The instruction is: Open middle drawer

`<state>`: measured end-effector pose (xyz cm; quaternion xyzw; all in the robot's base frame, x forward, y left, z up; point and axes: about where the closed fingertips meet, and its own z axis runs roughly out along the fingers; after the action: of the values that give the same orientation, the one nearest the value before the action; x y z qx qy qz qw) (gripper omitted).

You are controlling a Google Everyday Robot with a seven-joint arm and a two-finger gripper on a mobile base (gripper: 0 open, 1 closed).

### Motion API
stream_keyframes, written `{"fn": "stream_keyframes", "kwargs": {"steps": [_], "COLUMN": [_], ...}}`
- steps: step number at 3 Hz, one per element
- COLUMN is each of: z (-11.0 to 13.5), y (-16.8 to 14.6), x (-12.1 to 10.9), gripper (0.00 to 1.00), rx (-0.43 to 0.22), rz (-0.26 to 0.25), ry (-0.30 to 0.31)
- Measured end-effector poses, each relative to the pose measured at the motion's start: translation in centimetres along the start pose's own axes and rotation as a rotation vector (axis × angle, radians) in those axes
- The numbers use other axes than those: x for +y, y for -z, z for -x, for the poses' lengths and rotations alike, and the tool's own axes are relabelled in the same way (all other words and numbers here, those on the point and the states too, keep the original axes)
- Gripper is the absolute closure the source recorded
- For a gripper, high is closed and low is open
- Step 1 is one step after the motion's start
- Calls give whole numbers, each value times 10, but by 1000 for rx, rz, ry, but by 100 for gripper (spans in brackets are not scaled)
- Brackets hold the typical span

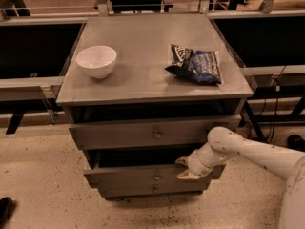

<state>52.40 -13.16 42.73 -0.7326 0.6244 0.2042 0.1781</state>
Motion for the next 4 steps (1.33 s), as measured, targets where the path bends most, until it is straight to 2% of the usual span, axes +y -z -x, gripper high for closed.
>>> {"fn": "stream_keyframes", "kwargs": {"steps": [4], "z": [1], "y": [6], "x": [-12], "gripper": [100], "rx": [0], "rz": [0], "ry": [0]}}
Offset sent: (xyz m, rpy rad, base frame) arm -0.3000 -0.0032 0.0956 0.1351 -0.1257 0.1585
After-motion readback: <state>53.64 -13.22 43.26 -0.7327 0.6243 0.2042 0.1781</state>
